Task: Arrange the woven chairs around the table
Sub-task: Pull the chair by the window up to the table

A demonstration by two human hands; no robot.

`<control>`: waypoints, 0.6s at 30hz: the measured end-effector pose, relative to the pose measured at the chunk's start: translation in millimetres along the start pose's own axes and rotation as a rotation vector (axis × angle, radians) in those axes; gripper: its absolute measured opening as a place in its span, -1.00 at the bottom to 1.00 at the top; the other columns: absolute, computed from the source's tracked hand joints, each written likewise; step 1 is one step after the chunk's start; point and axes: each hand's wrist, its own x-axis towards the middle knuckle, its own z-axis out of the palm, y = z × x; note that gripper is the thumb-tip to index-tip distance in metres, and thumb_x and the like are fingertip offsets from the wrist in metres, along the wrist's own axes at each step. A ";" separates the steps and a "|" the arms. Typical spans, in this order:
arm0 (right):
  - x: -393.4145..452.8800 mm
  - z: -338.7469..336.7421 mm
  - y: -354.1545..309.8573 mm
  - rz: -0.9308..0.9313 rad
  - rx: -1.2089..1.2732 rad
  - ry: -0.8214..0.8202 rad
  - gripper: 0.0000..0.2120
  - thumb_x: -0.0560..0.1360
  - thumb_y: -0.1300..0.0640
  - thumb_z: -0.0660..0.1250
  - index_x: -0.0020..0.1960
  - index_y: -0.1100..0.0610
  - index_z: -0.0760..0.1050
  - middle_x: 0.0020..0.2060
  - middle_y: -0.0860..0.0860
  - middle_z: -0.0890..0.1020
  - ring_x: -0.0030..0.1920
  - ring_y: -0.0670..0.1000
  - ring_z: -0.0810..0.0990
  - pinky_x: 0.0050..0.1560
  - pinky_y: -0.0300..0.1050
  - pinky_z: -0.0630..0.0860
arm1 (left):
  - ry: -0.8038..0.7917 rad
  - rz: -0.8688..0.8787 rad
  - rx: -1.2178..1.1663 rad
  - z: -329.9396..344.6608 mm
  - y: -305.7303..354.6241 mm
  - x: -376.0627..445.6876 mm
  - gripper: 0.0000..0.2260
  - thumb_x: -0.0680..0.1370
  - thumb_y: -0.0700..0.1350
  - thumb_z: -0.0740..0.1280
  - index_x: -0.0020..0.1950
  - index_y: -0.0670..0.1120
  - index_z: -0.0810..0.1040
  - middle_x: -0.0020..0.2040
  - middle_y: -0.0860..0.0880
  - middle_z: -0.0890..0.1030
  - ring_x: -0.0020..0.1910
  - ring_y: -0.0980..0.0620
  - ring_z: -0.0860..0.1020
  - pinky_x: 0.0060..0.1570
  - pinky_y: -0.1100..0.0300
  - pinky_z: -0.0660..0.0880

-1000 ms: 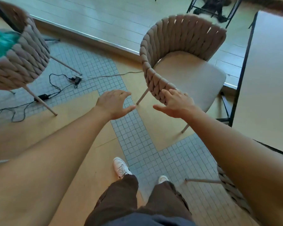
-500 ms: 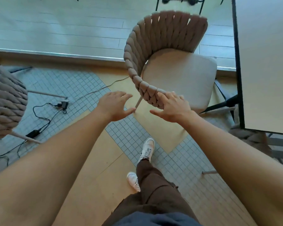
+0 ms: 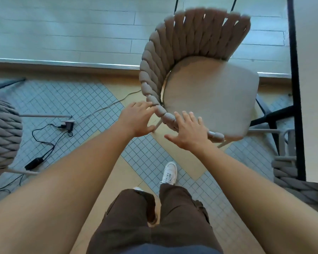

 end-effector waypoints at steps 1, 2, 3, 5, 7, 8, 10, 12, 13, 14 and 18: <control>2.7 1.9 -3.1 0.000 0.004 0.000 -0.07 0.45 -0.52 0.09 0.63 -0.02 -0.02 0.61 0.11 0.13 0.59 0.18 0.05 0.52 0.26 0.03 | 0.002 0.022 0.010 1.7 -0.8 4.2 -0.35 0.54 0.25 0.29 0.56 0.06 0.23 0.54 -0.06 0.33 0.50 -0.10 0.30 0.46 -0.06 0.24; 9.2 3.7 -6.8 0.008 0.009 -0.003 -0.08 0.46 -0.51 0.09 0.63 -0.01 -0.02 0.61 0.11 0.14 0.59 0.19 0.05 0.52 0.26 0.03 | -0.004 0.050 0.024 3.0 -4.5 12.5 -0.36 0.53 0.24 0.30 0.55 0.05 0.24 0.53 -0.07 0.33 0.51 -0.11 0.29 0.46 -0.06 0.23; 13.9 4.4 -9.4 0.013 0.011 -0.004 -0.09 0.47 -0.50 0.10 0.63 0.00 -0.02 0.60 0.11 0.14 0.59 0.19 0.06 0.52 0.26 0.03 | -0.001 0.075 0.034 4.3 -6.7 19.5 -0.36 0.53 0.24 0.31 0.54 0.04 0.25 0.53 -0.08 0.33 0.51 -0.11 0.27 0.46 -0.05 0.22; 23.4 8.4 -16.5 0.031 0.027 -0.002 -0.10 0.48 -0.47 0.13 0.63 0.00 -0.02 0.60 0.11 0.15 0.59 0.19 0.06 0.52 0.26 0.04 | -0.005 0.134 0.055 8.3 -13.3 33.9 -0.37 0.53 0.23 0.32 0.54 0.05 0.25 0.54 -0.09 0.31 0.54 -0.11 0.23 0.49 -0.04 0.18; 32.6 11.6 -22.3 0.052 0.046 -0.007 -0.10 0.48 -0.46 0.16 0.62 0.00 -0.02 0.60 0.12 0.15 0.58 0.20 0.06 0.52 0.27 0.03 | -0.004 0.187 0.071 12.0 -20.2 46.0 -0.36 0.52 0.22 0.34 0.54 0.05 0.26 0.55 -0.09 0.30 0.56 -0.12 0.20 0.52 -0.05 0.13; 38.3 13.3 -25.4 0.072 0.053 -0.013 -0.09 0.47 -0.46 0.18 0.62 0.00 -0.02 0.60 0.12 0.15 0.58 0.20 0.06 0.52 0.27 0.03 | -0.005 0.220 0.086 13.3 -25.5 52.7 -0.35 0.51 0.21 0.35 0.54 0.04 0.27 0.55 -0.10 0.30 0.56 -0.13 0.19 0.52 -0.06 0.11; 48.5 17.3 -32.7 0.114 0.061 -0.016 -0.07 0.46 -0.46 0.21 0.62 0.00 -0.02 0.60 0.12 0.16 0.58 0.21 0.08 0.52 0.28 0.04 | -0.011 0.303 0.137 16.4 -36.8 65.8 -0.35 0.51 0.20 0.36 0.54 0.02 0.28 0.54 -0.11 0.31 0.55 -0.15 0.18 0.52 -0.07 0.09; 59.6 20.7 -40.9 0.165 0.086 -0.012 -0.06 0.45 -0.46 0.23 0.62 0.01 0.00 0.58 0.12 0.20 0.57 0.21 0.11 0.52 0.28 0.05 | -0.028 0.394 0.201 19.1 -48.0 81.6 -0.34 0.52 0.19 0.36 0.55 0.01 0.26 0.55 -0.13 0.28 0.56 -0.17 0.15 0.53 -0.10 0.07; 64.0 21.2 -44.4 0.188 0.106 -0.006 -0.06 0.45 -0.45 0.25 0.61 0.02 0.03 0.57 0.12 0.24 0.56 0.21 0.15 0.51 0.28 0.07 | -0.036 0.429 0.228 20.2 -51.8 88.8 -0.32 0.52 0.19 0.36 0.56 0.01 0.24 0.56 -0.13 0.25 0.58 -0.17 0.11 0.54 -0.12 0.05; 69.1 22.6 -47.4 0.208 0.123 0.014 -0.09 0.44 -0.43 0.27 0.60 0.03 0.08 0.53 0.11 0.30 0.53 0.20 0.21 0.50 0.28 0.11 | -0.047 0.463 0.251 21.0 -54.9 97.2 -0.31 0.52 0.19 0.37 0.56 0.01 0.22 0.58 -0.14 0.23 0.59 -0.17 0.08 0.54 -0.14 0.04; 90.8 31.2 -56.0 0.258 0.132 0.193 -0.36 0.41 -0.32 0.38 0.35 0.03 0.42 0.16 0.02 0.62 0.17 0.13 0.56 0.19 0.13 0.43 | -0.057 0.610 0.374 25.2 -64.7 134.3 -0.33 0.51 0.19 0.38 0.53 0.00 0.24 0.54 -0.12 0.30 0.58 -0.17 0.11 0.53 -0.17 0.05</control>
